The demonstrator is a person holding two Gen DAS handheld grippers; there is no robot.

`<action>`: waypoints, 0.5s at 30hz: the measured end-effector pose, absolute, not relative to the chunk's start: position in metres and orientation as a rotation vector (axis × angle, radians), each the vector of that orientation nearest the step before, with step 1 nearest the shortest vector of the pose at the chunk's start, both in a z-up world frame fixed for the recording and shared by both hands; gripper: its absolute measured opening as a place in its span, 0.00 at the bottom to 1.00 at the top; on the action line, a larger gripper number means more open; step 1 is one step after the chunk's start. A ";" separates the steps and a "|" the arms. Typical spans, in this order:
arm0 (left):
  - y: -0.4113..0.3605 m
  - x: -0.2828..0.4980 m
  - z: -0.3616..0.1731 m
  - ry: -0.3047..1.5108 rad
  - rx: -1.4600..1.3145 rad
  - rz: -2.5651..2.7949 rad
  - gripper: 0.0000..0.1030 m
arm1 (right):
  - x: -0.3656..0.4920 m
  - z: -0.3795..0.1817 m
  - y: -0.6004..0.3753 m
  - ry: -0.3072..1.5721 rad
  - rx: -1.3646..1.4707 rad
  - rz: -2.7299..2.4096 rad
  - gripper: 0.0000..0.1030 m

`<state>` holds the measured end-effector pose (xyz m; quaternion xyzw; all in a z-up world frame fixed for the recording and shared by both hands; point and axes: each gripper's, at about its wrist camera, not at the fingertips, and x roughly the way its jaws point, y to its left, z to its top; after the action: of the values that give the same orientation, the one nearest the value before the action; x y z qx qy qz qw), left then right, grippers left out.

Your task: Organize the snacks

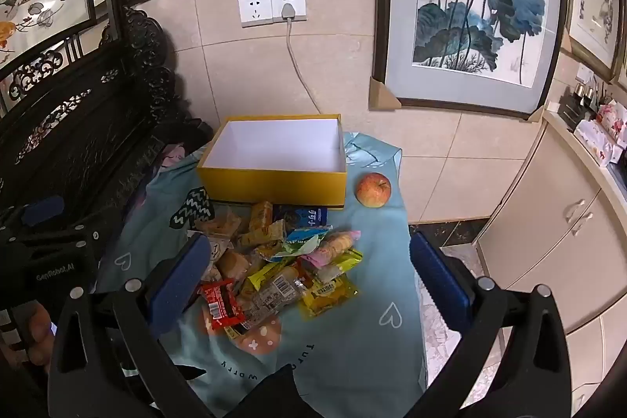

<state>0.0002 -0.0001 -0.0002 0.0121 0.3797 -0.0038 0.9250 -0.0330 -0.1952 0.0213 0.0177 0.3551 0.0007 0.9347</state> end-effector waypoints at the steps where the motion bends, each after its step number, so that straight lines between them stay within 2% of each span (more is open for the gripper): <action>1: -0.001 0.000 0.000 0.780 0.026 -0.010 0.98 | -0.033 0.021 -0.195 0.725 0.035 0.001 0.99; 15: -0.001 0.005 -0.005 0.797 0.038 -0.008 0.98 | -0.029 0.022 -0.196 0.731 0.036 -0.002 0.99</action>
<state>0.0047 -0.0007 -0.0049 0.0185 0.3881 -0.0037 0.9214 -0.0288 -0.1962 0.0222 0.0176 0.3576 -0.0009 0.9337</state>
